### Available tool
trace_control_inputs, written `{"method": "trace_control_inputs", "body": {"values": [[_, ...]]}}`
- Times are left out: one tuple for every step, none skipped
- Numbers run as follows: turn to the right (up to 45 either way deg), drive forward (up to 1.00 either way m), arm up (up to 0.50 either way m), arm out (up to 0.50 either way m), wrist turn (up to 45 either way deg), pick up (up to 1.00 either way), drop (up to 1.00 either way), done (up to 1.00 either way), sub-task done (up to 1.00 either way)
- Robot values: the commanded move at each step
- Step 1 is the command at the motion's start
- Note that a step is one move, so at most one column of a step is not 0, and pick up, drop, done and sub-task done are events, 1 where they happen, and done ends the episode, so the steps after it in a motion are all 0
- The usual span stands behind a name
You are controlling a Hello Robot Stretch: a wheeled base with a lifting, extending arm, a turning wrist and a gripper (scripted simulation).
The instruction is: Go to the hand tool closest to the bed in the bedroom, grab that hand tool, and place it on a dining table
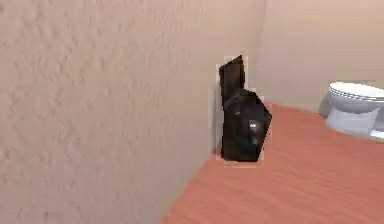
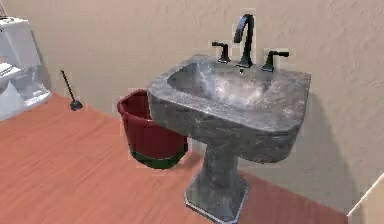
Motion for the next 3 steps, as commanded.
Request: {"method": "trace_control_inputs", "body": {"values": [[-45.0,0.00,0.00,0.00,0.0,0.00,0.00,0.00,0.00],[-45.0,0.00,0.00,0.00,0.0,0.00,0.00,0.00,0.00],[-39.0,0.00,0.00,0.00,0.0,0.00,0.00,0.00,0.00]]}}
